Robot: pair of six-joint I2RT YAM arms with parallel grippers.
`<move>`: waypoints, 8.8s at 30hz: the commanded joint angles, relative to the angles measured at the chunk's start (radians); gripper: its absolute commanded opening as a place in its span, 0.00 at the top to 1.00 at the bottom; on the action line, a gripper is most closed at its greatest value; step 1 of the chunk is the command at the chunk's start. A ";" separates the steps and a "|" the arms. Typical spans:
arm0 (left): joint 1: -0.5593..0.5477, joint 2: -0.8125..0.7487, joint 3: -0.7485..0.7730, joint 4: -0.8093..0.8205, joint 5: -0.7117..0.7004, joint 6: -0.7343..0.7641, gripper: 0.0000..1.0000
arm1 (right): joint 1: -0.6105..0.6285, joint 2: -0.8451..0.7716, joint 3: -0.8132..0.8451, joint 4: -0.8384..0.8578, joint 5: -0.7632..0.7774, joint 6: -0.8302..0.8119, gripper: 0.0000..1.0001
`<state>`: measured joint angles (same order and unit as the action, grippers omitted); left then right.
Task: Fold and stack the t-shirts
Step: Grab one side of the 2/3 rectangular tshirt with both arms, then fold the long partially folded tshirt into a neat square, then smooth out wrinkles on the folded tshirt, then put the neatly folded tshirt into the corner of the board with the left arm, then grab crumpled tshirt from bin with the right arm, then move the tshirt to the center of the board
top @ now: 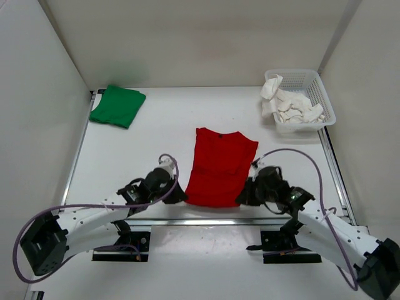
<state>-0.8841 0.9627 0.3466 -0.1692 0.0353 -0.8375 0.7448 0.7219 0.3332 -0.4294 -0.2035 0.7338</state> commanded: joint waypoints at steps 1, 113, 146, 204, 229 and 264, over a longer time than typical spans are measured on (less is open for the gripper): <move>0.117 0.029 0.228 -0.082 0.017 0.087 1.00 | -0.290 0.068 0.157 0.021 -0.104 -0.201 1.00; 0.475 0.761 0.277 0.516 0.207 0.118 0.55 | -0.455 0.473 0.135 0.655 -0.306 -0.226 0.42; 1.252 0.752 0.681 0.540 0.234 -0.228 0.01 | -0.408 0.467 0.035 0.659 -0.376 -0.200 0.42; 0.048 0.367 0.026 0.537 0.190 0.152 0.24 | -0.938 1.769 2.138 0.009 -0.202 -0.316 1.00; 0.447 -0.050 -0.084 0.392 0.249 0.112 0.34 | -0.677 0.849 1.989 0.473 -0.546 -0.116 1.00; 0.493 0.130 0.014 0.396 0.103 0.170 0.38 | -0.448 1.178 2.029 -0.154 -0.492 -0.522 1.00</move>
<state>-0.4091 1.1477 0.3809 0.1604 0.1303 -0.6350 0.2321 2.1143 2.3436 -0.5648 -0.7704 0.2962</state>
